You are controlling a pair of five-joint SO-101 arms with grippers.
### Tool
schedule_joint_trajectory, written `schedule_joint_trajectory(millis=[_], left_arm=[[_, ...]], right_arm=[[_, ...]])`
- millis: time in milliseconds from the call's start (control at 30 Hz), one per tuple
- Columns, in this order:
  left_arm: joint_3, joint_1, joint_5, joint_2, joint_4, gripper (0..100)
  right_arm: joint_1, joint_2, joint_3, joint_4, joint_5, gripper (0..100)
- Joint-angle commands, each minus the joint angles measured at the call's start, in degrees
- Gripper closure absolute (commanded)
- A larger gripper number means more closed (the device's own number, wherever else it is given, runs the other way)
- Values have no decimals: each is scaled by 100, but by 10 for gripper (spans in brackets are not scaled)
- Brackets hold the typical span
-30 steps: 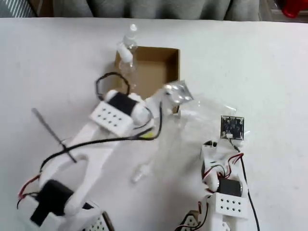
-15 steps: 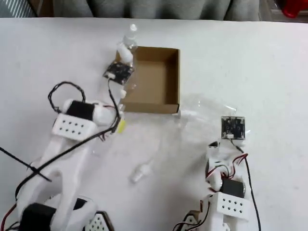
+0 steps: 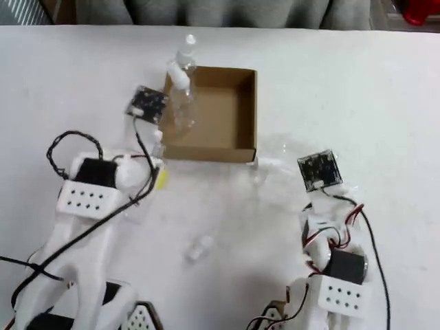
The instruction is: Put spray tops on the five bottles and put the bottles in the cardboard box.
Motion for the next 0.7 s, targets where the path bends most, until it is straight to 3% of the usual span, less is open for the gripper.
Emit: schedule_joint_trajectory(millis=[0,300,467,567,667], left_arm=[[-114,-497,325,-251,-132,945],[-589,-1508,334,-215,211,945],[-607,-1789,308,-207,79,944],[-607,-2000,308,-207,-35,944],[-615,-2290,308,-207,-185,945]], right_arm=[[-585,40,-1055,910,273,981],[-2378,1077,-2215,2105,1055,980],[-3354,2422,-2708,2202,2303,972],[-4242,2818,-2699,2501,3262,889],[-5007,2923,-2699,2519,3393,797]])
